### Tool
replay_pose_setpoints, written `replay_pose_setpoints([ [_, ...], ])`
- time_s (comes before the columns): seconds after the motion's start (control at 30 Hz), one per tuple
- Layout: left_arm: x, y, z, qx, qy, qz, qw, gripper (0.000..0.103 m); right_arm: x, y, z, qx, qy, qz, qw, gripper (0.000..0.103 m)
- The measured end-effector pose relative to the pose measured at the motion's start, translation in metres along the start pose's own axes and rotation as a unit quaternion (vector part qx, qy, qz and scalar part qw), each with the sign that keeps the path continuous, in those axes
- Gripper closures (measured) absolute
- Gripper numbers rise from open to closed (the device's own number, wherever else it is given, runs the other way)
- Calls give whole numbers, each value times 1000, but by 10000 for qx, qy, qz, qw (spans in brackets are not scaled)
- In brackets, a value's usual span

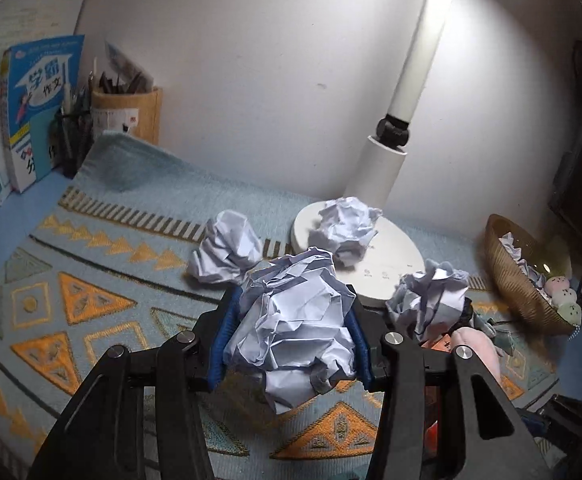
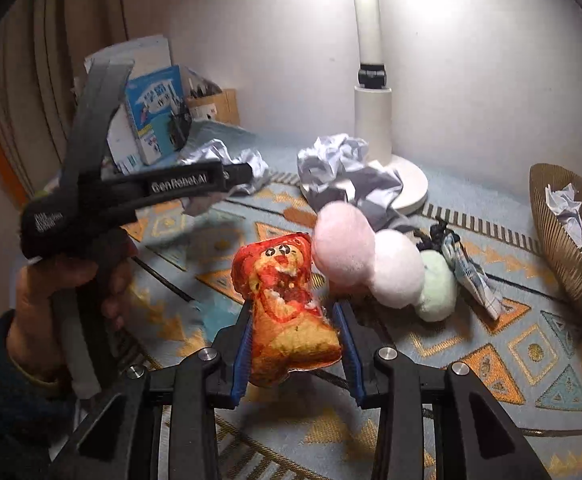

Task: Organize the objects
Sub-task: 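Grasp a paper ball with the left tool while the right tool grasps the orange plush, then lift the paper ball and the orange plush and carry both over the amber bowl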

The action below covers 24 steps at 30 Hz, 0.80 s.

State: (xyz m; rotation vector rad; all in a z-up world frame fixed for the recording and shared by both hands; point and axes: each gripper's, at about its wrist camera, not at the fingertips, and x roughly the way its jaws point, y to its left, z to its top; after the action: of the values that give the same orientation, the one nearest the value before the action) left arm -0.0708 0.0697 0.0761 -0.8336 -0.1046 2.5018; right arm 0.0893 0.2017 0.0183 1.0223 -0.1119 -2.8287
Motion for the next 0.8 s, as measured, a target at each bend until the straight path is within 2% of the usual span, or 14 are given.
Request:
replay_pose_setpoints([
  [0.13,-13,-30,1,660,-425,-47,9969,57,-16,5,3,146,-549,185,9982,65],
  [0.23,-21,-43,0,905,-667,-84,9936,57,-28,-4,4,387,-837,196,9956,65],
  [0.33,-33,-43,0,927,-844,-197,9919,57,-29,-14,12,750,-1071,223,9912,65],
  [0.47,-43,-47,11,555,-935,-414,9932,57,-29,-38,22,1266,-1281,83,9836,65],
  [0.53,-51,-55,17,453,-1021,-533,9923,57,-33,-55,24,1544,-1357,7,9786,65],
  [0.63,-61,-77,25,729,-1141,-604,9890,57,-41,-81,23,2000,-1493,-36,9684,65],
  [0.67,-62,-86,29,842,-1135,-598,9881,57,-46,-89,21,2154,-1561,-38,9640,65],
  [0.8,-57,-124,44,1041,-965,-959,9852,57,-64,-119,17,2647,-1862,-118,9461,65],
])
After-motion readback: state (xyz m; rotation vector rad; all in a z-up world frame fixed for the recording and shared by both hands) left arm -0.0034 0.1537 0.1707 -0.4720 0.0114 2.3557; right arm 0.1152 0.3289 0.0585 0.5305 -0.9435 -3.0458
